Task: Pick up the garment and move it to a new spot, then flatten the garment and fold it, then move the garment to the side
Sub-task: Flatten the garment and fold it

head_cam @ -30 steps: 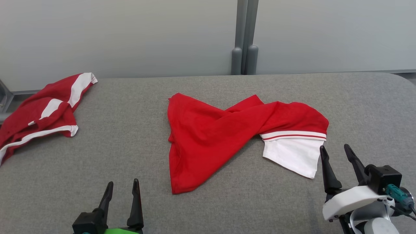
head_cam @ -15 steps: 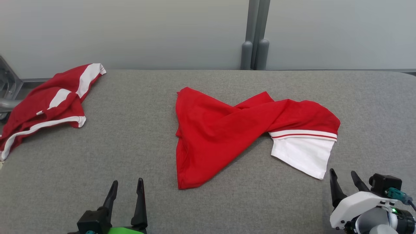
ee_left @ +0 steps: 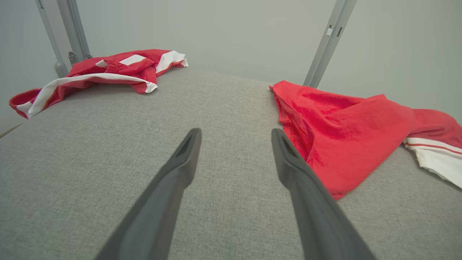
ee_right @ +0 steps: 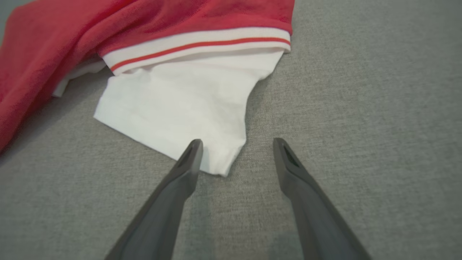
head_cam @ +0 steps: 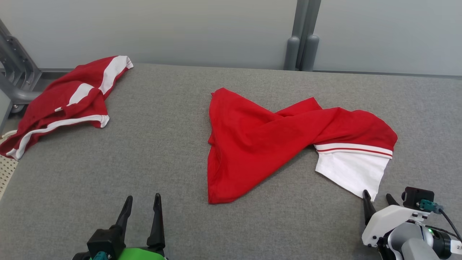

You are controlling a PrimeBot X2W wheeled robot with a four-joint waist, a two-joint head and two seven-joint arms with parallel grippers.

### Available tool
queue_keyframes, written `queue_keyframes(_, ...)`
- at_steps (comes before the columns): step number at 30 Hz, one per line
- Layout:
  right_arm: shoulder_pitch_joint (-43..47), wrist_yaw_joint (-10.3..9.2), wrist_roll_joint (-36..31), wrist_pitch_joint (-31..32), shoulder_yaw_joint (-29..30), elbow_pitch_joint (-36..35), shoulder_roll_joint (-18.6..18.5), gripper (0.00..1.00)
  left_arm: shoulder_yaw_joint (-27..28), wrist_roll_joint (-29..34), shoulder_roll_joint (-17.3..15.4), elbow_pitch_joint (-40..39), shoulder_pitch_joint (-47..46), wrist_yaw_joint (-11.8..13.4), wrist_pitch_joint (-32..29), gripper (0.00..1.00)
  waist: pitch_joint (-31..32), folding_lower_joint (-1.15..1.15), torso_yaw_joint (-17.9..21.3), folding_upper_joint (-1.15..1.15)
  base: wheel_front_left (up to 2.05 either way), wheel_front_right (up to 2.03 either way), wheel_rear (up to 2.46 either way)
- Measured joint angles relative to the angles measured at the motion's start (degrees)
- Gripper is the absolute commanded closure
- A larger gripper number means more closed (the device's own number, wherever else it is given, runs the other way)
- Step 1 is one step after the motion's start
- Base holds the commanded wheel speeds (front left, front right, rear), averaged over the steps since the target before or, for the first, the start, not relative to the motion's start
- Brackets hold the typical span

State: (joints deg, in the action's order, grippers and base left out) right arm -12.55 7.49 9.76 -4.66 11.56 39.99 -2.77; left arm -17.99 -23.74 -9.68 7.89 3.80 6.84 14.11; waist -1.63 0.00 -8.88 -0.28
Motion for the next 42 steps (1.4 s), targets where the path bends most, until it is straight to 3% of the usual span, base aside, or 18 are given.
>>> queue_keyframes(7,-4.22,0.0,-0.27,-1.87,-0.29,7.76,-0.07,0.03,-0.25,-0.01,-0.11,0.29,-0.09,0.0,0.07,0.0,-0.29,0.0,-1.01,0.0,0.0,0.0,0.0)
queue_keyframes(9,-5.08,0.0,-0.07,-2.6,-0.86,9.43,-0.08,0.28,-0.26,-0.02,-0.19,0.42,-0.09,0.05,0.07,0.0,-0.12,0.0,-1.01,0.0,0.0,0.0,0.0)
queue_keyframes(10,-5.44,0.0,0.0,-3.0,-1.03,10.28,-0.09,0.52,-0.24,-0.03,-0.23,0.51,-0.09,0.07,0.07,0.0,0.0,0.0,-0.98,0.0,0.0,0.0,0.0)
queue_keyframes(11,-5.69,0.0,0.05,-3.3,-1.18,11.06,-0.09,0.6,-0.27,-0.15,-0.26,0.55,-0.09,0.08,0.07,0.0,0.14,0.0,-0.92,0.0,0.0,0.0,0.0)
queue_keyframes(13,-6.3,0.0,0.18,-3.97,-1.36,12.63,-0.08,0.9,-0.29,-0.35,-0.38,0.65,-0.06,0.22,0.08,0.0,0.44,0.0,-0.74,0.0,0.0,0.0,0.0)
queue_keyframes(14,-6.57,0.0,0.23,-4.42,-1.36,13.27,-0.07,0.9,-0.29,-0.4,-0.45,0.68,-0.04,0.22,0.07,0.0,0.6,0.0,-0.62,0.0,0.0,0.0,0.0)
queue_keyframes(15,-6.74,0.01,0.24,-4.83,-1.32,13.9,-0.05,1.0,-0.32,-0.41,-0.53,0.71,-0.01,0.22,0.07,0.0,0.77,0.0,-0.47,0.0,0.0,0.0,0.0)
queue_keyframes(21,-7.82,0.01,4.36,-7.65,-2.26,15.24,-0.03,1.0,-0.54,-0.85,-0.77,0.73,0.32,0.22,-0.12,0.0,1.65,0.0,0.8,0.0,0.0,0.0,0.0)
queue_keyframes(25,-7.51,0.01,9.12,-8.72,-5.57,12.24,0.01,1.0,-1.07,-1.33,-0.69,0.74,0.57,-0.16,-0.55,0.0,2.3,0.0,1.88,0.0,0.0,0.0,0.0)
queue_keyframes(32,-0.9,0.0,10.28,-8.84,-6.06,1.14,0.02,1.0,-2.03,-1.63,-0.42,1.07,1.01,-0.33,-0.92,0.0,3.24,0.0,4.39,0.0,0.0,0.0,0.0)
queue_keyframes(42,9.8,0.0,7.55,-0.79,1.46,-18.13,0.0,1.0,-4.92,-2.93,1.22,3.42,1.07,-2.54,-2.83,0.0,3.41,0.0,7.63,0.0,0.0,0.0,0.0)
